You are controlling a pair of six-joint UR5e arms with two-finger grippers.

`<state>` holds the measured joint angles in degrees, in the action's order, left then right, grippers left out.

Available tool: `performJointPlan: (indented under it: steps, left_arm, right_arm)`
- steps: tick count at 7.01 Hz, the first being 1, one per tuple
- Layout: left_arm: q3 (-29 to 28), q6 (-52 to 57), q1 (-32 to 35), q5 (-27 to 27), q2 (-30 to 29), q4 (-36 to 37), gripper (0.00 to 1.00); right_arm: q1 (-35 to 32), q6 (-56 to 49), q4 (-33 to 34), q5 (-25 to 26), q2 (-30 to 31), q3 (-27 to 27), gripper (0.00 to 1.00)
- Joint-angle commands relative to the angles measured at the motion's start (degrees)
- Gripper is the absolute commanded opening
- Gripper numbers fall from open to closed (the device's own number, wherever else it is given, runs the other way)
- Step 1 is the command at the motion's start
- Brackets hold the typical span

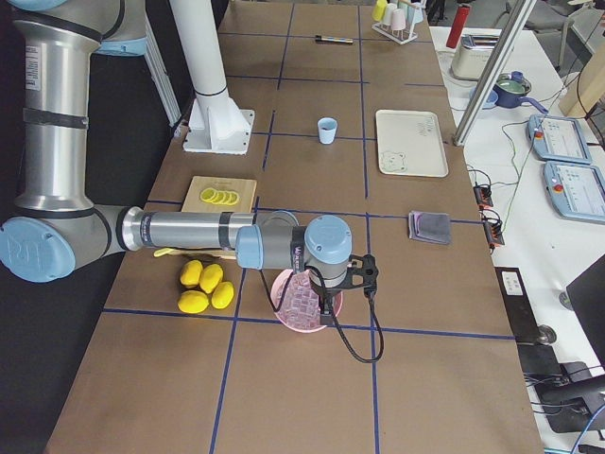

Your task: Mash ice and strawberries in cup

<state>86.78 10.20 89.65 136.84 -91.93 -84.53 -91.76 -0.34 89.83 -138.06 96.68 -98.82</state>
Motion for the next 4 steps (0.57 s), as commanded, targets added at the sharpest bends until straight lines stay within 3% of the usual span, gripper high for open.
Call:
performJointPlan:
  steps: [1, 4]
  left_arm:
    - [0.0, 0.1, 0.0, 0.0, -0.2, 0.0, 1.0]
    - [-0.1, 0.2, 0.0, 0.0, -0.1, 0.0, 1.0]
  right_arm:
    - [0.0, 0.1, -0.1, 0.1, 0.0, -0.1, 0.99]
    - [0.0, 0.1, -0.1, 0.3, 0.0, -0.2, 0.99]
